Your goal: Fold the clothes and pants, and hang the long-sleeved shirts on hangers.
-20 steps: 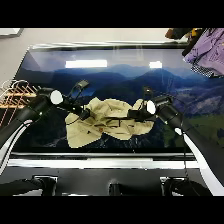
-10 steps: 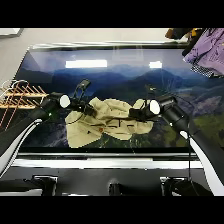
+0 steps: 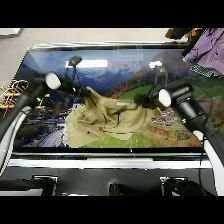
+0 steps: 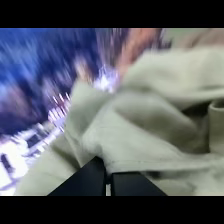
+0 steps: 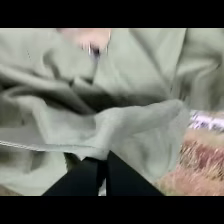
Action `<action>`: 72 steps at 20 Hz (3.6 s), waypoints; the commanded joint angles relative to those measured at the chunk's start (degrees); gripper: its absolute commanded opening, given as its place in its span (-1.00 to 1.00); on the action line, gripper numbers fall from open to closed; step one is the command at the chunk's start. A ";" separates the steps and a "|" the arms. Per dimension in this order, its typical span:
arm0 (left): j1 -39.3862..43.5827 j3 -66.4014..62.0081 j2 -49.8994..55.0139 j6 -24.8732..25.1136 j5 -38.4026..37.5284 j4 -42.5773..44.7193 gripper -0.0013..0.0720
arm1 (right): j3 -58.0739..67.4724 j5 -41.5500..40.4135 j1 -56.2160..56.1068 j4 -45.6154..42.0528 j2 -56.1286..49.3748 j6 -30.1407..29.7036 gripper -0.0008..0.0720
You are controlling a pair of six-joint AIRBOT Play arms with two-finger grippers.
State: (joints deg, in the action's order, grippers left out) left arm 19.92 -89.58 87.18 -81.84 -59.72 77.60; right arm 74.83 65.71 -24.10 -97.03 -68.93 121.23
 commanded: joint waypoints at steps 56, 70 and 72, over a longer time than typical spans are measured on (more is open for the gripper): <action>-65.20 26.99 -24.96 -8.22 -8.94 1.77 0.91 | -5.55 -5.60 -10.08 -0.94 -2.73 15.69 -0.89; -76.61 14.45 0.09 20.74 -5.20 -2.91 0.86 | -5.55 -1.11 -10.08 -0.68 -2.73 15.74 -0.89; -76.63 14.45 1.53 23.26 -4.98 -2.84 0.85 | -5.55 -1.07 -10.08 -0.68 -2.73 15.74 -0.89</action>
State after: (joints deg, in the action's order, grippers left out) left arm -56.53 -74.87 86.06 -63.26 -65.28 74.83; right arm 69.30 64.05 -34.13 -97.71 -71.64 136.90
